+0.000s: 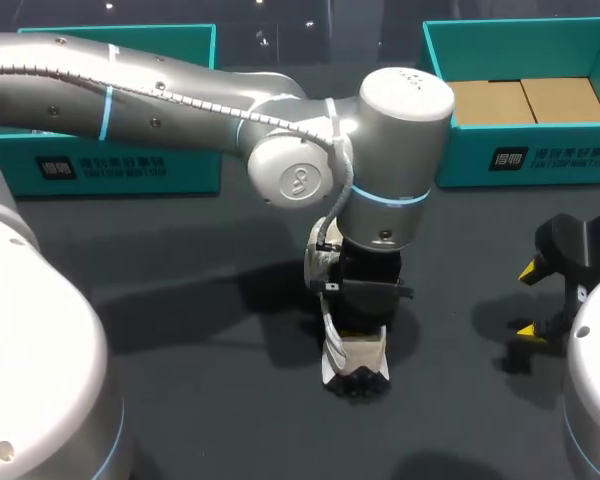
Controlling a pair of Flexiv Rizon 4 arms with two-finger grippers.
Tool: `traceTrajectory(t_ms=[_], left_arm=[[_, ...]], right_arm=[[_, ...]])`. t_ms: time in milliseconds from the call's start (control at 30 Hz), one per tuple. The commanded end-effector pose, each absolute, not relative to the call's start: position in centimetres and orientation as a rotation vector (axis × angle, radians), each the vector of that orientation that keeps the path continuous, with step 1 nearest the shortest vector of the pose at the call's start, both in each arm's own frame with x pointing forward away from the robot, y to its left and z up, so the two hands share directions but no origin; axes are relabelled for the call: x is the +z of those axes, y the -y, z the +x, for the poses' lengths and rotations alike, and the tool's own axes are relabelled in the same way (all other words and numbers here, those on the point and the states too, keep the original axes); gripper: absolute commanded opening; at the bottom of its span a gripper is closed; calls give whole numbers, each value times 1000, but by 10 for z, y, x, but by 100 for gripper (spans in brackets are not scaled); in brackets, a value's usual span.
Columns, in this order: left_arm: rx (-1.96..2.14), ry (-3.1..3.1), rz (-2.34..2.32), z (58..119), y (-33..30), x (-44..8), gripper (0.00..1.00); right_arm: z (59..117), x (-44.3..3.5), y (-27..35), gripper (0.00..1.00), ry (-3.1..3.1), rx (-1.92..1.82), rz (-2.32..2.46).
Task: Take the shoe out of the shoebox, open the shoe tongue, remove and reinsert the insole, then place the shoe into the shoebox
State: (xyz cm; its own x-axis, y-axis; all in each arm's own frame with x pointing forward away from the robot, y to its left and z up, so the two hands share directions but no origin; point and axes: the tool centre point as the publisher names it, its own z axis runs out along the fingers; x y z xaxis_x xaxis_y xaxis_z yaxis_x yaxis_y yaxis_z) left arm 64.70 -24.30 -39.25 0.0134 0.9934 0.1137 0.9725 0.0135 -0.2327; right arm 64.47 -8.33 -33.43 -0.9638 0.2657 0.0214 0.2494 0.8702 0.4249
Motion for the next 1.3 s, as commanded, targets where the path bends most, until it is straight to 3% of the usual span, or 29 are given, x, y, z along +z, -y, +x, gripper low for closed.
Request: traceTrajectory(t_ms=[33,233,833,1300], left_arm=[[140,2069,-2084,643,234,-373,0],[107,2077,-2107,642,230,-364,0],[34,2093,-1997,649,243,-416,0],[160,2233,-2119,646,238,-356,0]], right_arm=[[642,-333,83,100,-2998,671,414],[642,-333,83,100,-2998,671,414],[642,-333,83,100,-2998,671,414],[642,-333,83,100,-2998,671,414]])
